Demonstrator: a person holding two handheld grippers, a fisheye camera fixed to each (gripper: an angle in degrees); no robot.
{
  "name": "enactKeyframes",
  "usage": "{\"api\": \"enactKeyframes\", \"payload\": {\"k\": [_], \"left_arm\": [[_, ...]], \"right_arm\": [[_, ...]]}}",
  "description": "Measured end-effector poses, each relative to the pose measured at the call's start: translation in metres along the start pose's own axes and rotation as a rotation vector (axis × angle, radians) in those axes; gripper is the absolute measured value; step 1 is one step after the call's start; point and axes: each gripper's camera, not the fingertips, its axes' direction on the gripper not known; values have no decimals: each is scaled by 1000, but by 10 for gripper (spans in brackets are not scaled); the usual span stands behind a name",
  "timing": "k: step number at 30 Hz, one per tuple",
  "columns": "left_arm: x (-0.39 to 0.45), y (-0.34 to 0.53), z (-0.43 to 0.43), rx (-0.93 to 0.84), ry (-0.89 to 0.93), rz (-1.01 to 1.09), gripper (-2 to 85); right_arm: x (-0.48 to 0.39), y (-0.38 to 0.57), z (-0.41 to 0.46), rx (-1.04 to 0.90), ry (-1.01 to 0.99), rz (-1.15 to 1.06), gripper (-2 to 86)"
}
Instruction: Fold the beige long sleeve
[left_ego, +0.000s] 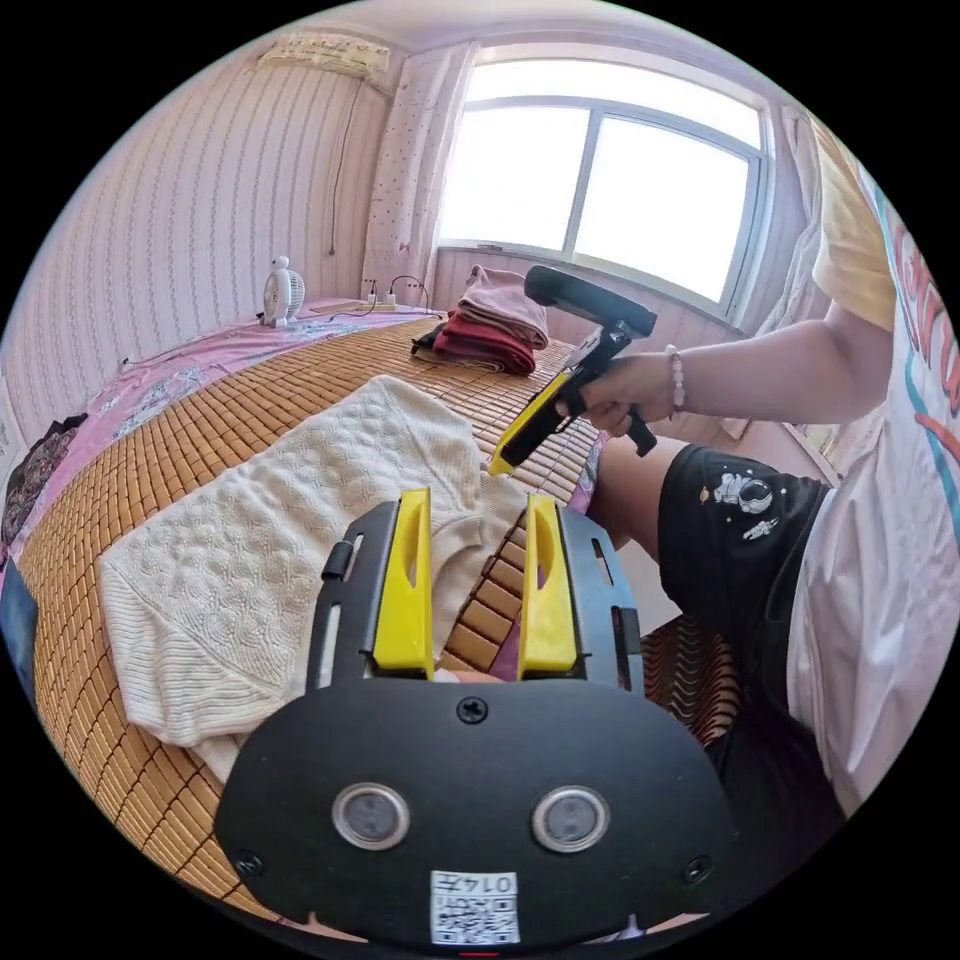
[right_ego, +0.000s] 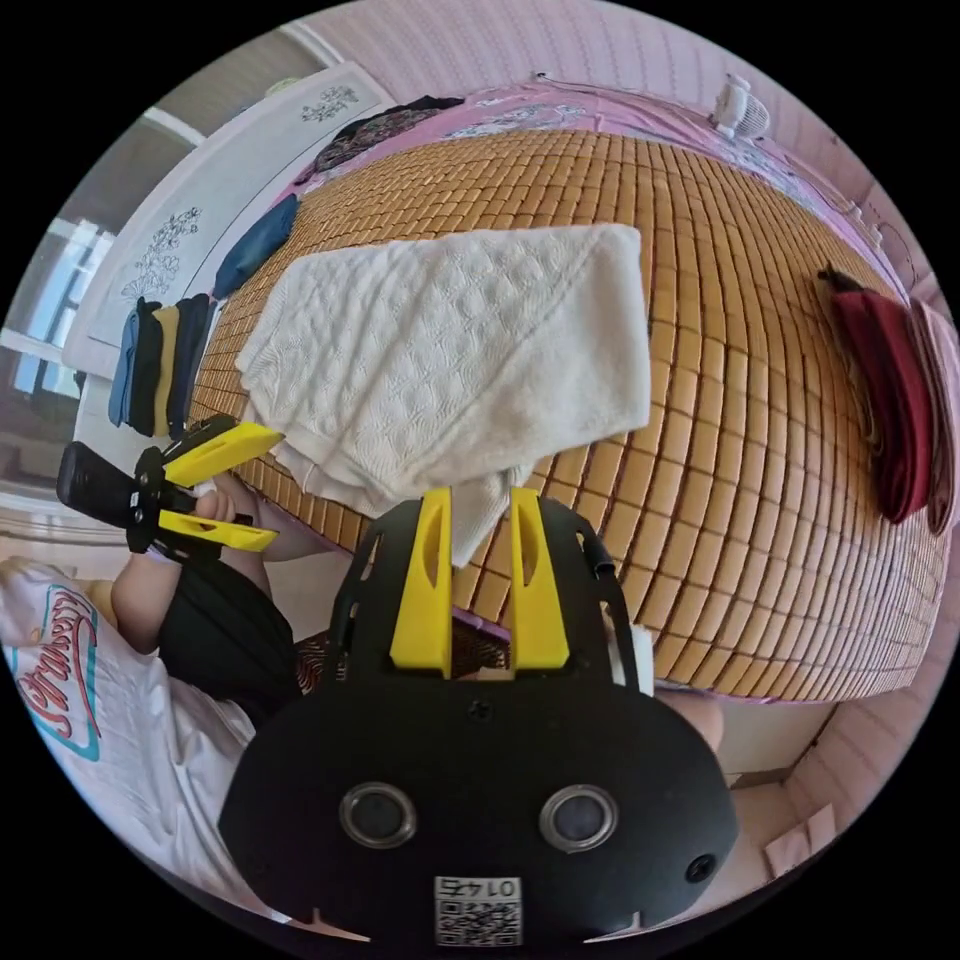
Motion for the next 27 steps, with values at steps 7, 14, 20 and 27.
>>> {"api": "enactKeyframes", "payload": {"k": [7, 14, 20, 27], "left_arm": [[42, -20, 47, -161, -26, 76, 174], [45, -46, 97, -231, -191, 89, 116], [39, -32, 101, -342, -197, 38, 21], [39, 4, 60, -401, -84, -4, 9]], "right_arm": [[50, 51, -2, 78, -199, 32, 30], [107, 74, -52, 240, -500, -4, 17], [141, 94, -69, 184, -527, -54, 54], [238, 92, -81, 329, -394, 269, 144]]}}
